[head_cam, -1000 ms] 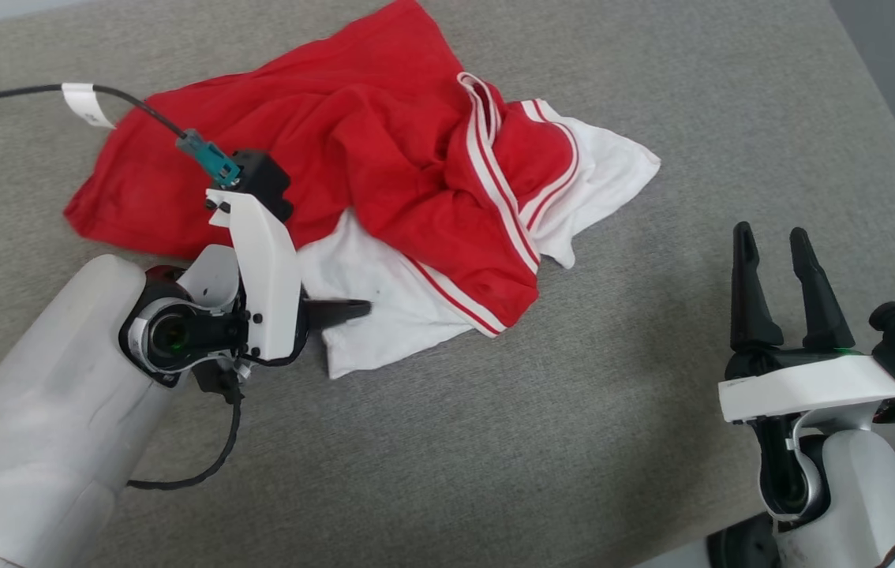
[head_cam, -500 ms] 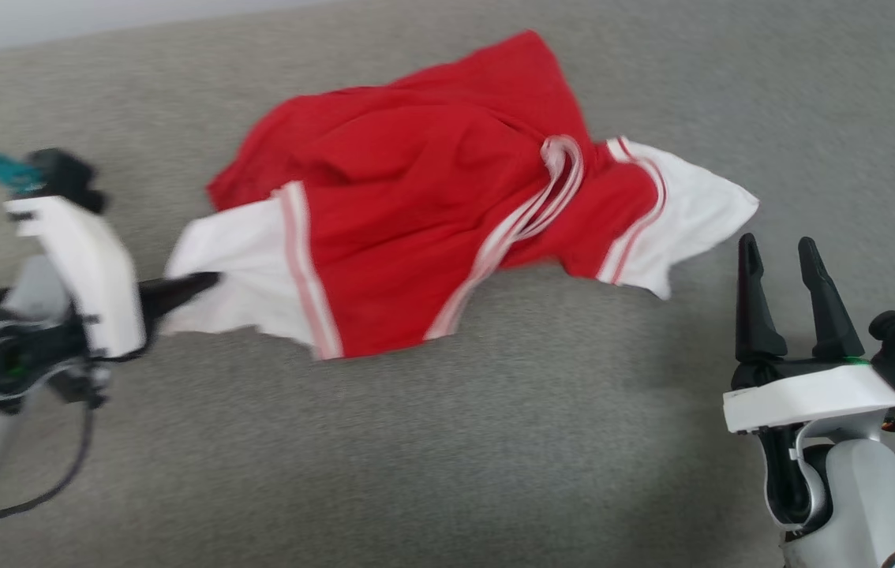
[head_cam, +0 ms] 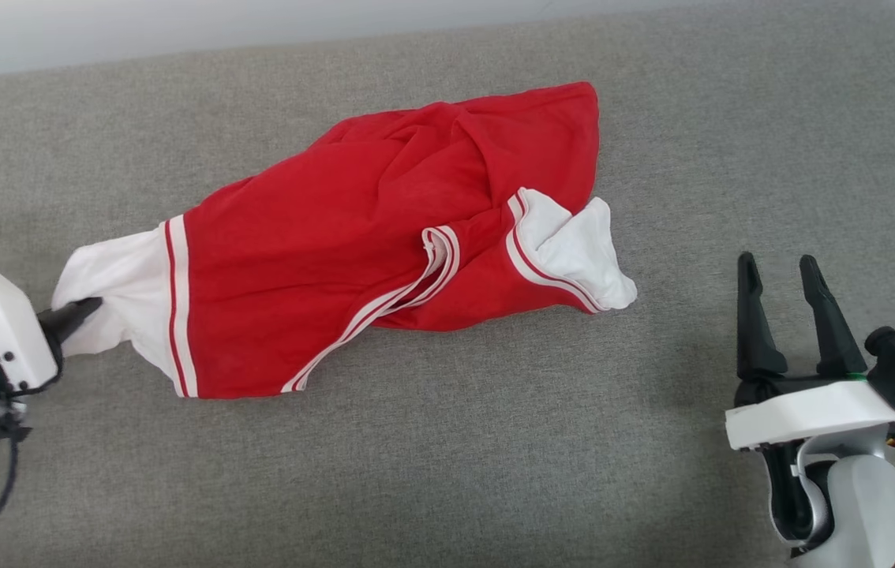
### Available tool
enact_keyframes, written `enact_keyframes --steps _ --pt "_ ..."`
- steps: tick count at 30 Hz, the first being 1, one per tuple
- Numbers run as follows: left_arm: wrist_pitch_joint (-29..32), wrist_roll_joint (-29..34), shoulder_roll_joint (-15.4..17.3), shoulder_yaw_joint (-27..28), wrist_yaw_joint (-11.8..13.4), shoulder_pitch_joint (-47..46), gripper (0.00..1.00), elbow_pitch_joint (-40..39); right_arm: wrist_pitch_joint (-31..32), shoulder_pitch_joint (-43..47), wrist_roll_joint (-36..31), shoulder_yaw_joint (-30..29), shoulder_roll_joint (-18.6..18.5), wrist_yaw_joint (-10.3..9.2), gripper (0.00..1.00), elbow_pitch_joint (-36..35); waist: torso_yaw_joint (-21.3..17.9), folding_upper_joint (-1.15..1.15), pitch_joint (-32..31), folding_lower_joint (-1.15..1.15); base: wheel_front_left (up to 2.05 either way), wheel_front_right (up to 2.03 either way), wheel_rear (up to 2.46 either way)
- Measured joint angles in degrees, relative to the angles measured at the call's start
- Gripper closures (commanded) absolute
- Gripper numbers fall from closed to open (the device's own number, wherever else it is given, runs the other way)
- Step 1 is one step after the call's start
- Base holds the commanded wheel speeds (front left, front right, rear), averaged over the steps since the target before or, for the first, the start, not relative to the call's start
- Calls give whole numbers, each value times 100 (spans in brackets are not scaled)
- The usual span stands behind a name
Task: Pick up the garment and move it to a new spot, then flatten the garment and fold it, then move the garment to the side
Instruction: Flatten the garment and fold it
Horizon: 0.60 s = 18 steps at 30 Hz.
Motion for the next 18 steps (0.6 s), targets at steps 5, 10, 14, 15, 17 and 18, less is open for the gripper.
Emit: enact_keyframes --steps 5,10,14,15,17,18 --pt "-445 151 -175 -37 -76 8 0 127 0 80 -59 9 -100 0 0 27 -3 0 -56 0 0 0 0" --pt "-1273 480 -231 -42 -115 337 0 54 0 60 -83 379 -437 0 0 258 14 0 -150 0 0 0 0" --pt "-2310 871 -411 -49 -8 764 0 -210 1 -73 30 748 -938 0 0 592 160 0 -209 0 0 0 0" --pt "-2562 917 -502 -48 46 889 0 -277 45 -135 79 873 -1080 0 0 662 212 0 -221 0 0 0 0" --pt "-3053 1042 -742 -33 143 1142 0 -393 235 -275 257 1129 -1350 0 0 717 322 0 -243 0 0 0 0" --pt "-3315 1076 -877 -19 223 1252 0 -460 350 -359 386 1270 -1490 0 0 720 384 0 -253 0 0 0 0"
